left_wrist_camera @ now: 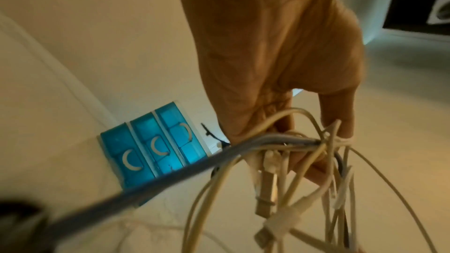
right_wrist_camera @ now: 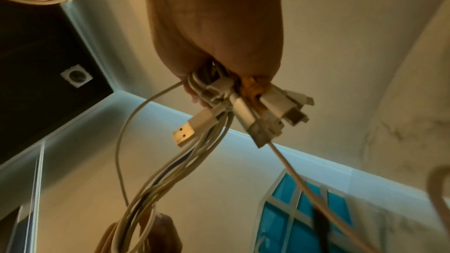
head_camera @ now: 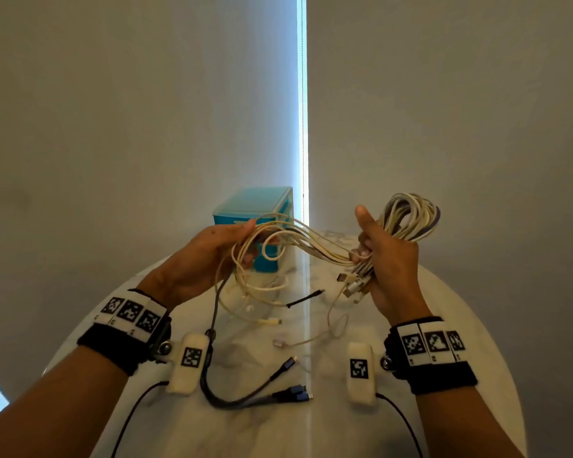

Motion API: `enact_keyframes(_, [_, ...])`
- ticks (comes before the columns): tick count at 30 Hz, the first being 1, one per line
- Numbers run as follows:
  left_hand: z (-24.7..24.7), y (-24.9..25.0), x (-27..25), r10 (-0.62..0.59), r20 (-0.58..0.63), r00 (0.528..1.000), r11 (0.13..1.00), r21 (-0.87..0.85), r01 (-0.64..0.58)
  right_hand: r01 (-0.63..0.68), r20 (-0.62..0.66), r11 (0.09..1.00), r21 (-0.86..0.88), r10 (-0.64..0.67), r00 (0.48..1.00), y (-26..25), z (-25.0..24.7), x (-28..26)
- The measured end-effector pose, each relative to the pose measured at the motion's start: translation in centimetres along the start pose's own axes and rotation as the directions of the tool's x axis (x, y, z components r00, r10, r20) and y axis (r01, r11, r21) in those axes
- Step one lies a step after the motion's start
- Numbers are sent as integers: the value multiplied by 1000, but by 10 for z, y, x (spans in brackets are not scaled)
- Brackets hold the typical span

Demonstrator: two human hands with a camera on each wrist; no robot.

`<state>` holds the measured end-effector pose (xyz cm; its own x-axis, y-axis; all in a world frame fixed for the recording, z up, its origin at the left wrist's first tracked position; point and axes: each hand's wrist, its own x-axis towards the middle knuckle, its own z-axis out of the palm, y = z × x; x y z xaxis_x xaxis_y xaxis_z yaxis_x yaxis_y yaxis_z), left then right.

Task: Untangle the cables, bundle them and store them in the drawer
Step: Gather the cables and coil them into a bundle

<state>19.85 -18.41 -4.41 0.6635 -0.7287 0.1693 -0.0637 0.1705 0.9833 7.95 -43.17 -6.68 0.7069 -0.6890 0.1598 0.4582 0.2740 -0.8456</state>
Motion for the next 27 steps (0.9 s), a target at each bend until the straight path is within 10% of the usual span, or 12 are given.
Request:
enact_keyframes(8, [11,2,6,2,64,998,979,202,-14,262,262,857,-445,-155,953,-8,-8,-8])
enact_keyframes(12, [12,7,10,-1,81,997,980,196,-15,294,548,780,-552,74,833,-9,-5,-11])
enact_keyframes(17, [13,0,12,-51,59,997,956,292,32,416,588,533,-737,203,783,-4,0,-14])
enact_keyframes(27, [3,8,12,-8,-46,999,725,687,37,425,603,667,-612,47,796,-11,-7,-9])
